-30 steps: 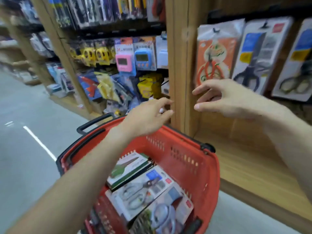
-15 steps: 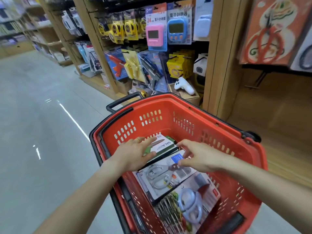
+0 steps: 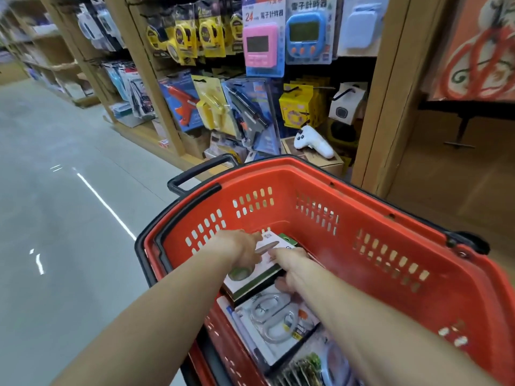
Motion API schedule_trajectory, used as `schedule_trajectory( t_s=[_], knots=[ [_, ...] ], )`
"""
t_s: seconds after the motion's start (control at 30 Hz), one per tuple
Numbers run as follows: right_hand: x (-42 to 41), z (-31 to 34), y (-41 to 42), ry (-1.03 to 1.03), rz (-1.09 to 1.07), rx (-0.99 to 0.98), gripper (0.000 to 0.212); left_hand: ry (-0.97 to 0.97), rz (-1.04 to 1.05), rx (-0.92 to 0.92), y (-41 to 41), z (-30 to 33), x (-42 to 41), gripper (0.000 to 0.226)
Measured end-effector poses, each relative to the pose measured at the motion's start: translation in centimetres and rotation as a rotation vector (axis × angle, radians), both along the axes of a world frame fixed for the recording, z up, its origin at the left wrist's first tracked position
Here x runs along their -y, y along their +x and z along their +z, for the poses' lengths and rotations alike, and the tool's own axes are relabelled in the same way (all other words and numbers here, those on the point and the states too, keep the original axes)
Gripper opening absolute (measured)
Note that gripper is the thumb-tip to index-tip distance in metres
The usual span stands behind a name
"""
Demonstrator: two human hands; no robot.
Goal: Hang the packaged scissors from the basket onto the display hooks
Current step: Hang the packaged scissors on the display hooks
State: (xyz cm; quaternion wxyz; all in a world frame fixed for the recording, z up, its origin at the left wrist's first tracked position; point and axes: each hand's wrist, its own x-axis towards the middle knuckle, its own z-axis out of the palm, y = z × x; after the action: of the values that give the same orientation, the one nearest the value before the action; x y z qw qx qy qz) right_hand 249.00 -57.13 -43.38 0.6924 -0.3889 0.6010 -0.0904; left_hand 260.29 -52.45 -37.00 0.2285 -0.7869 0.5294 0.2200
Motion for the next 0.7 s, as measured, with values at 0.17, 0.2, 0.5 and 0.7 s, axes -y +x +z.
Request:
schedule_trajectory(
  t_s=[0.17,0.2,0.5,0.7],
  knots=[
    [0.5,-1.0,1.3,0.084,-0.128,0.033,0.038,0.126,0.031,-0.086,1.1,-0.8,0.7,0.056],
    [0.6,-1.4,1.7,0.09,-0.162,0.066,0.04,0.114,0.042,-0.102,1.3,-0.7,0.7,0.055],
    [0.2,-1.1,3.9,0.064,-0.227,0.122,0.059,0.002,0.137,-0.161,1.4,0.4,0.6,0.058],
    [0.5,3.2,1.4,-0.11,-0.026,0.155,0.064,-0.474,0.173,-0.004,1.1,2.8,-0.5,0.044]
  ],
)
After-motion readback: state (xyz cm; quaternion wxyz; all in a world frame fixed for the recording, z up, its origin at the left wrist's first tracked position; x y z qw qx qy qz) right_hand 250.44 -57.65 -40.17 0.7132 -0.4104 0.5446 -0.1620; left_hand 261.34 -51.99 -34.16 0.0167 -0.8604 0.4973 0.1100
